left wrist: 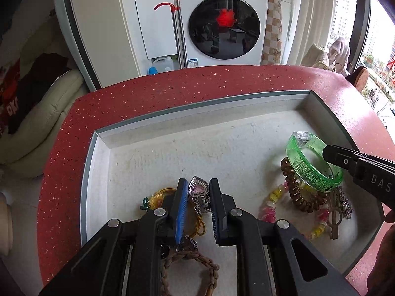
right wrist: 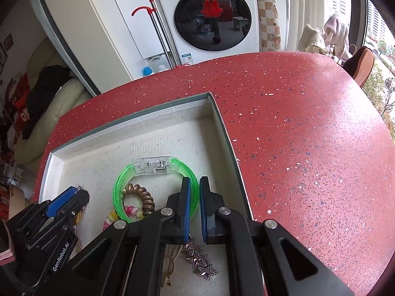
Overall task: Organize jewelry
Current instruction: 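Open the right tool to drop the bangle while the left tool releases the heart charm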
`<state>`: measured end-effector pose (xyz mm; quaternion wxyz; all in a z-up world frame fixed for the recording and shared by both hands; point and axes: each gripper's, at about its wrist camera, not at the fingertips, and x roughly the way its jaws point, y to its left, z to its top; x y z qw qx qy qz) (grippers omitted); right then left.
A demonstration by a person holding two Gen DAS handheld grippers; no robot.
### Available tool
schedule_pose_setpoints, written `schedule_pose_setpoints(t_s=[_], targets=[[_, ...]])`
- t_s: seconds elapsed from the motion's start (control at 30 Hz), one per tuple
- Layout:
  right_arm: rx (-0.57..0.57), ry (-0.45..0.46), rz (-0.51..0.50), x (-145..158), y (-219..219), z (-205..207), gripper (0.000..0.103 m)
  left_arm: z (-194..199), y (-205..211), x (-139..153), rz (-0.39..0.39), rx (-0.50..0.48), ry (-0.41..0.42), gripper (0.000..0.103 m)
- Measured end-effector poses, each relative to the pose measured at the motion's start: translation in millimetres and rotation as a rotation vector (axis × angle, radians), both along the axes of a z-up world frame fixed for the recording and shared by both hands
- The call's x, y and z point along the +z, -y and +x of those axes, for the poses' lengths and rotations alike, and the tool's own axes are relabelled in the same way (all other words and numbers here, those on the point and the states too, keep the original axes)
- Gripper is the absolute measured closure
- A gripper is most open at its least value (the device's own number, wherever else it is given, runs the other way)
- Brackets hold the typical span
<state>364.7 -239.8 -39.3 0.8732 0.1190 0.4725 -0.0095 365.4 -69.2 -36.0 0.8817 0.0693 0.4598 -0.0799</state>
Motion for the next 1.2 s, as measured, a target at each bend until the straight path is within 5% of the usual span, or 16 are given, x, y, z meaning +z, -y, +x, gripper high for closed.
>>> schedule_pose_setpoints(t_s=[0.1,0.27,1.2], targets=[[0.004,-0.005,0.02,0,2,-1,0.092,-1,-1,1,-0.007,0.012,-0.004,0.067],[0.018,0.005,0.035,2,1,-7,0.062,-5,-5,2,-0.023,0.015,0.003,0.067],[0.049,0.071,0.079,28,0,-34,0.057,-15,-9,13,0.039,0.038,0.061,0.061]])
